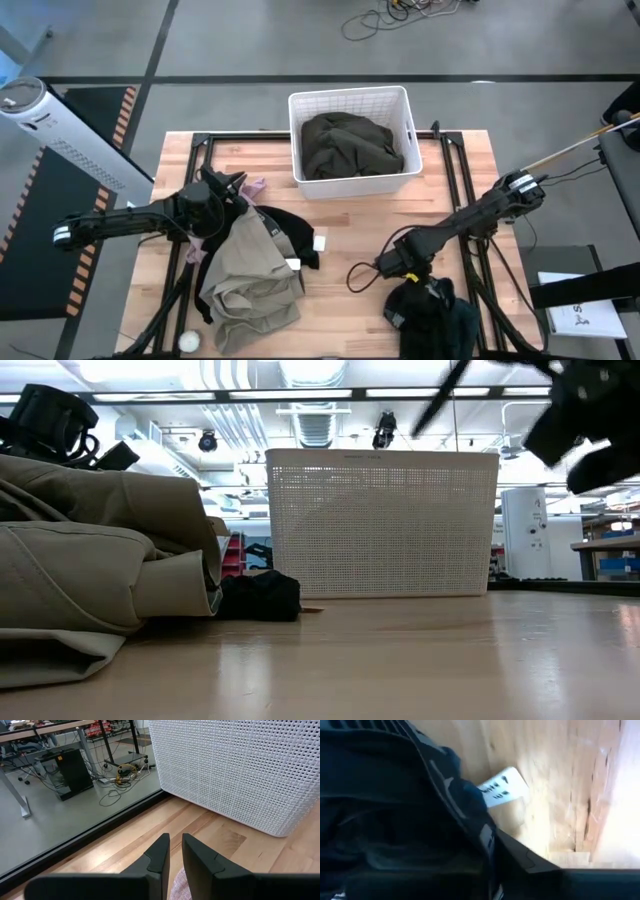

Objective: Sort clothes
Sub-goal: Put the black boxer into the white laundry bin

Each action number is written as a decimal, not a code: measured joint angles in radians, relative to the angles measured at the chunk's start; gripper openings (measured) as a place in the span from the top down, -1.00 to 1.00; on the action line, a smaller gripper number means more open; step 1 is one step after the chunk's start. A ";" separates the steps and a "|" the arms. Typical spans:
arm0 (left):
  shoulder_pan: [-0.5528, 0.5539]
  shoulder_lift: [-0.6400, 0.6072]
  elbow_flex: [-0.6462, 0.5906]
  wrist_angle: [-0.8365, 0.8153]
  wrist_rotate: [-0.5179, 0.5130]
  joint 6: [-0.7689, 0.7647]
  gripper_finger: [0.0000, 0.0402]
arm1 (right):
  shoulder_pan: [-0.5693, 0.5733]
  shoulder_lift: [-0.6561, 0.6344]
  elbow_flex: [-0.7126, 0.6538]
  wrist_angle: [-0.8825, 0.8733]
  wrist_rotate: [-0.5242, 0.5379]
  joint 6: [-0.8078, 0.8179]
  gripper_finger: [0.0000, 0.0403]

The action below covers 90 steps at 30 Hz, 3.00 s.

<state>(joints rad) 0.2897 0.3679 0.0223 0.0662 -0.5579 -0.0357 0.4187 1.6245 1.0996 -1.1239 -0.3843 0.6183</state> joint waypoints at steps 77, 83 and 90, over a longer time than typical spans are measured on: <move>0.000 0.000 0.000 0.000 0.000 0.000 0.81 | -0.860 0.529 1.252 -0.228 0.603 -0.765 1.00; 0.000 0.000 0.000 0.000 0.000 0.000 0.81 | -0.870 0.625 1.252 -0.228 0.505 -0.802 1.00; 0.000 0.000 0.000 0.000 0.000 0.000 0.81 | -0.925 0.648 1.252 -0.218 0.420 -0.791 1.00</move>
<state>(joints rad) 0.2897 0.3679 0.0223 0.0666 -0.5575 -0.0360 -0.5059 2.2724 2.3512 -1.3421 0.0359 -0.1724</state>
